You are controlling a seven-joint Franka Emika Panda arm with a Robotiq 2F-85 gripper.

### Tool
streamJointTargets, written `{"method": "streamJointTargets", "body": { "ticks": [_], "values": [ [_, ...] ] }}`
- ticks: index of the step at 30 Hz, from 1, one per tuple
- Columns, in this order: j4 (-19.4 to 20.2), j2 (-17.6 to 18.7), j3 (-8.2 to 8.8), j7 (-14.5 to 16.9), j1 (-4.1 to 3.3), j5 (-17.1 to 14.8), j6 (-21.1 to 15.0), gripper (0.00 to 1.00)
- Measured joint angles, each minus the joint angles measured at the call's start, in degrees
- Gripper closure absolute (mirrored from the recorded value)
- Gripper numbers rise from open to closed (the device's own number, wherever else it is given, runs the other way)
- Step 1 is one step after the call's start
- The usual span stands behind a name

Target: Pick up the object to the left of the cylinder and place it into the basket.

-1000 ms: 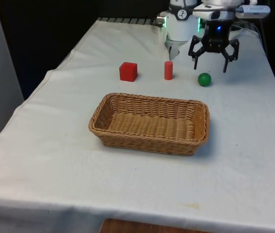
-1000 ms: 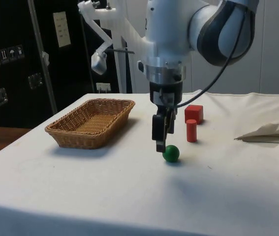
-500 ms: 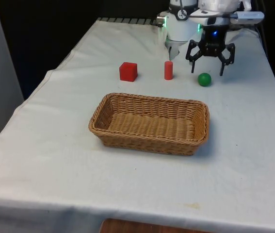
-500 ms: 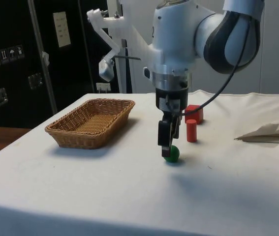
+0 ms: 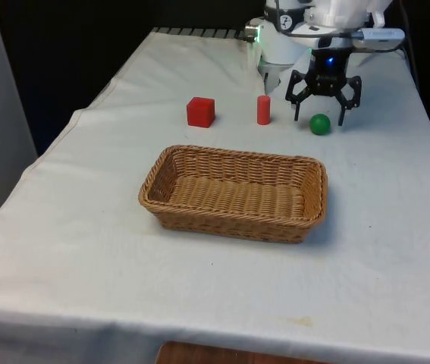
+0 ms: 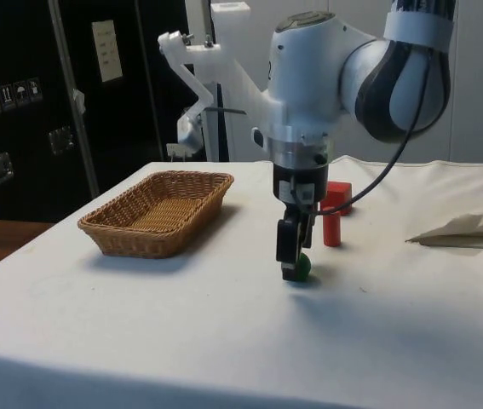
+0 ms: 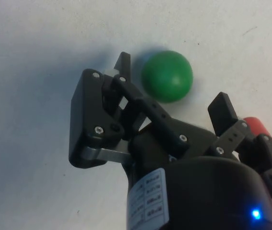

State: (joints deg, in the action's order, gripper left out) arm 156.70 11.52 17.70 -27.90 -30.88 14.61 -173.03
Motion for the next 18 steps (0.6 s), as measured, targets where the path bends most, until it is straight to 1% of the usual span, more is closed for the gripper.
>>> {"method": "streamJointTargets", "body": {
  "ticks": [3, 15, 18],
  "values": [
    [-0.1, 0.5, 0.00, 0.0, 0.00, 0.0, -0.4, 0.00],
    [-0.1, 0.5, 0.00, 0.0, 0.00, 0.0, -0.4, 0.00],
    [-0.1, 0.5, 0.00, 0.0, 0.00, 0.0, -0.4, 0.29]
  ]
}}
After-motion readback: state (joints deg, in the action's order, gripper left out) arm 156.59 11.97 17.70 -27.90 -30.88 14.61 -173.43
